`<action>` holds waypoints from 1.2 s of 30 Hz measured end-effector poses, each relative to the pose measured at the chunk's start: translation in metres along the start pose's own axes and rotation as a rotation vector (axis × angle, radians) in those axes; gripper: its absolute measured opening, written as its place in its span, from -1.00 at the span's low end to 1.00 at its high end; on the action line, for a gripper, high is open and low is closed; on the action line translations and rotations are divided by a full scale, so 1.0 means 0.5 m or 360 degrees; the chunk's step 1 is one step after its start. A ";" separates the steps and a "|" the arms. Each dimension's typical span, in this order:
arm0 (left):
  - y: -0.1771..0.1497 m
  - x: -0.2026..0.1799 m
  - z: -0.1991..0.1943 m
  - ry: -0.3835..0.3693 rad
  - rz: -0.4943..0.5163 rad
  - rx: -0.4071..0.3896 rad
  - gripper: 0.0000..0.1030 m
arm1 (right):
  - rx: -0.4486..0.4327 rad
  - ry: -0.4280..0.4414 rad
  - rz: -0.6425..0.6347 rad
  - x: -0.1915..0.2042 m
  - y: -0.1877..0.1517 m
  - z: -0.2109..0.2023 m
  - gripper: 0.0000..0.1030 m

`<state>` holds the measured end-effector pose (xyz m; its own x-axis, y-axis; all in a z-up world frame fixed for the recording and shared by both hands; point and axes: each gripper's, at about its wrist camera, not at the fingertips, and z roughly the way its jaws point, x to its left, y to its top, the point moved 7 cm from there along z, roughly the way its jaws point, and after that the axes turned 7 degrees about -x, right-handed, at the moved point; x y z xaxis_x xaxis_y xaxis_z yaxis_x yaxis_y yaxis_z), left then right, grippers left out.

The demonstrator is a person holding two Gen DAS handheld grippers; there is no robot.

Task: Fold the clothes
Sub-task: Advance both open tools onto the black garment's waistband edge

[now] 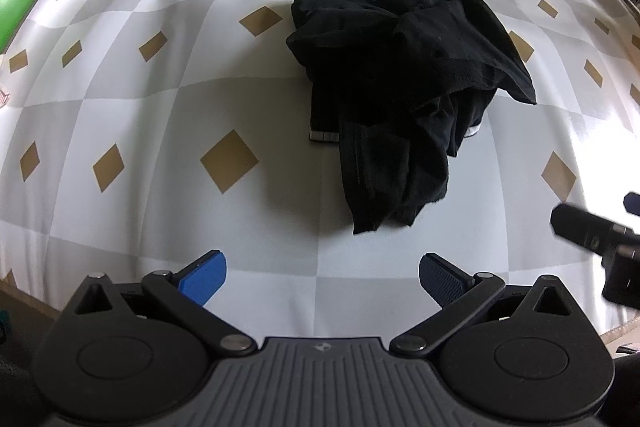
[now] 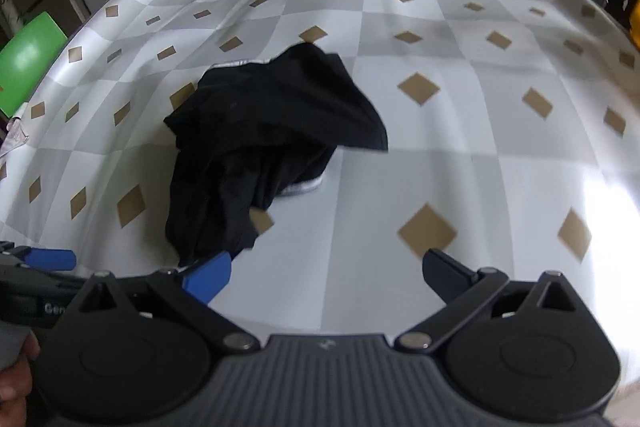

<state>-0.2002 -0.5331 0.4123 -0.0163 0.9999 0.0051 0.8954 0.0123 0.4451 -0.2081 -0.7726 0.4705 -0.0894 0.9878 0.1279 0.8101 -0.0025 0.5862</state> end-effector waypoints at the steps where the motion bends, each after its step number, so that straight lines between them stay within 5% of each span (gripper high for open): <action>1: 0.006 -0.004 0.002 0.0001 0.0005 -0.0002 1.00 | -0.0007 0.0005 -0.0016 0.000 0.010 0.005 0.98; 22: 0.129 -0.075 0.067 0.0000 0.0160 -0.0066 1.00 | 0.0010 0.0015 0.0205 -0.030 0.132 0.155 0.97; 36: 0.142 -0.075 0.103 -0.0046 0.0117 -0.0033 1.00 | 0.0030 0.0034 0.0216 -0.001 0.157 0.212 0.92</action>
<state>-0.1130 -0.5692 0.3978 0.0624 0.9980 0.0129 0.8843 -0.0613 0.4629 -0.0831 -0.7566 0.4320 0.0097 0.9750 0.2219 0.8263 -0.1328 0.5473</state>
